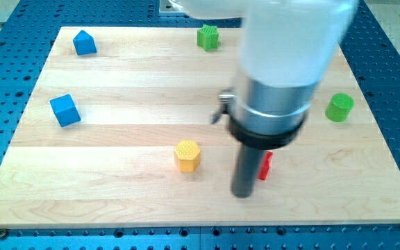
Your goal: Place the green circle and red star parallel to each other
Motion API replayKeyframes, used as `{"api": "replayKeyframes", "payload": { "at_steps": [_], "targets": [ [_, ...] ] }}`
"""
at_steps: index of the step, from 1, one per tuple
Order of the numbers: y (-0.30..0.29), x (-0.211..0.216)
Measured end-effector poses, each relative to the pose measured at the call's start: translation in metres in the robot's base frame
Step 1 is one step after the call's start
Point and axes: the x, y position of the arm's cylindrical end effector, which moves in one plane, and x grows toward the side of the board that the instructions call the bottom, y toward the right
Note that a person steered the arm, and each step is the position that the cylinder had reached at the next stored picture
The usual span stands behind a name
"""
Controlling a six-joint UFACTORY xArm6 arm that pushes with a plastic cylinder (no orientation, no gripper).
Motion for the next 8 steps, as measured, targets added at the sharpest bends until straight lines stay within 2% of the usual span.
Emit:
{"api": "replayKeyframes", "payload": {
  "at_steps": [2, 3, 4, 6, 7, 8],
  "targets": [
    [0.001, -0.015],
    [0.012, -0.038],
    [0.042, -0.038],
    [0.150, -0.011],
    [0.120, -0.038],
    [0.127, -0.099]
  ]
}}
